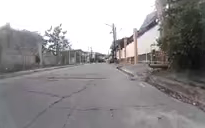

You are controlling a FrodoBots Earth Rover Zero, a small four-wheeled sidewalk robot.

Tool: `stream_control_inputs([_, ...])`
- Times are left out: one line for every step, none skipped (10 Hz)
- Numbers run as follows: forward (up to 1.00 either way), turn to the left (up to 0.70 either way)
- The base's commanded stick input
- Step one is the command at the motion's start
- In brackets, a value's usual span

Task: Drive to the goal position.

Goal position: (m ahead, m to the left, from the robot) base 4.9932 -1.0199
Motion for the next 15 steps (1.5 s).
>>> stream_control_inputs([0.68,-0.34])
stream_control_inputs([0.68,-0.34])
stream_control_inputs([0.68,-0.34])
stream_control_inputs([0.68,-0.29])
stream_control_inputs([0.68,0.00])
stream_control_inputs([0.68,0.00])
stream_control_inputs([0.68,0.00])
stream_control_inputs([0.68,0.00])
stream_control_inputs([0.68,0.00])
stream_control_inputs([0.68,0.00])
stream_control_inputs([0.68,0.00])
stream_control_inputs([0.68,0.00])
stream_control_inputs([0.68,0.00])
stream_control_inputs([0.68,0.00])
stream_control_inputs([0.68,0.00])
